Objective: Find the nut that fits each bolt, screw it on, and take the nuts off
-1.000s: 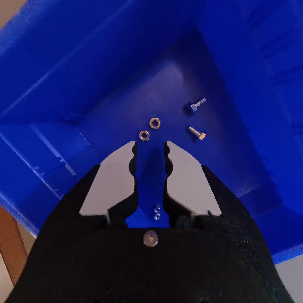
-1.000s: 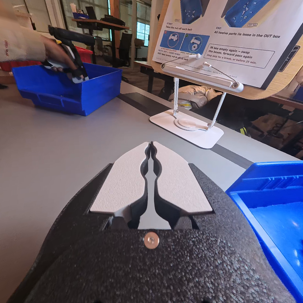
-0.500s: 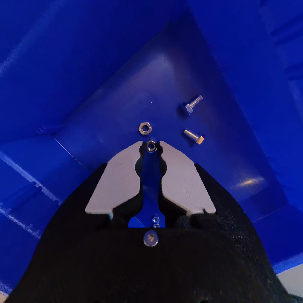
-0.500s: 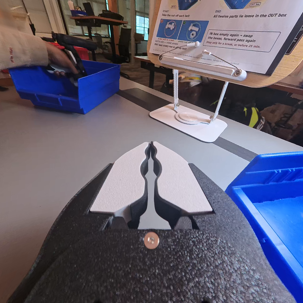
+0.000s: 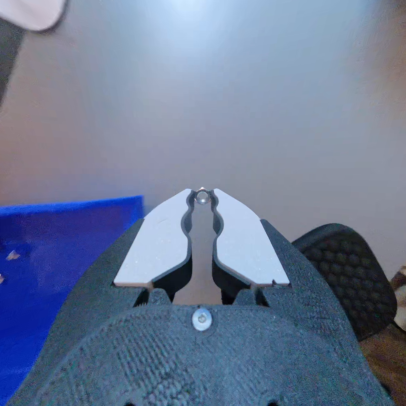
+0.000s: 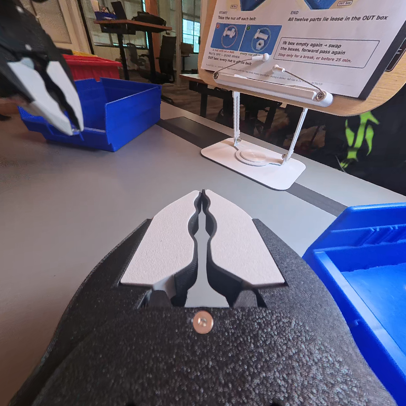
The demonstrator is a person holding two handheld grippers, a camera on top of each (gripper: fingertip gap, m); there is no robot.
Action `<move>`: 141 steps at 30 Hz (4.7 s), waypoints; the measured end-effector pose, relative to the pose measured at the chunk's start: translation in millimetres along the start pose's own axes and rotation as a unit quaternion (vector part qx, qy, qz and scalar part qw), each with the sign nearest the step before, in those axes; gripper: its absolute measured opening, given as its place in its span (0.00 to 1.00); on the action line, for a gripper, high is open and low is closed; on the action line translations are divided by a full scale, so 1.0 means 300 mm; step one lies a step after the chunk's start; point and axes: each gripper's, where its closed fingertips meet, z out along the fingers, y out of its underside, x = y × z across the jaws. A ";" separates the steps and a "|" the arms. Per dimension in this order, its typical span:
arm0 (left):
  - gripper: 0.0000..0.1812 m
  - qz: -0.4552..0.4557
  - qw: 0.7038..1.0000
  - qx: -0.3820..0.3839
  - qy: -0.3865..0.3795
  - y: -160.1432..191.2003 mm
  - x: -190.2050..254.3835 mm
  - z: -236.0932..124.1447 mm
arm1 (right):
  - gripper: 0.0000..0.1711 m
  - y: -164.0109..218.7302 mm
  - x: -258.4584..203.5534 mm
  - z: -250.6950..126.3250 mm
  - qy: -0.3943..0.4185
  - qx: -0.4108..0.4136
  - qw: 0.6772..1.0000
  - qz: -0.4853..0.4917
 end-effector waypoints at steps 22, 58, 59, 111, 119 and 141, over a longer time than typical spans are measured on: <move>0.18 0.056 0.980 0.192 0.010 -0.275 0.195 -0.034 | 0.00 -0.046 0.012 -0.034 0.020 0.030 0.999 -0.028; 0.08 0.127 0.818 0.449 -0.335 -0.249 0.003 -0.314 | 0.03 -0.151 -0.286 -0.033 -0.215 0.068 0.965 0.133; 0.08 0.164 0.807 0.458 -0.335 -0.293 0.099 -0.293 | 0.07 -0.169 -0.329 -0.034 -0.244 0.069 0.955 0.155; 0.08 0.058 0.806 0.510 0.296 -0.365 0.691 -0.044 | 0.05 -0.144 -0.600 -0.168 -0.490 0.060 0.863 0.110; 0.08 0.061 0.812 0.513 0.273 -0.368 0.673 -0.035 | 0.09 -0.148 -0.575 -0.165 -0.461 0.055 0.882 0.079; 0.09 0.091 0.819 0.492 0.280 -0.348 0.697 -0.005 | 0.04 -0.114 -0.606 -0.168 -0.488 0.026 0.870 0.071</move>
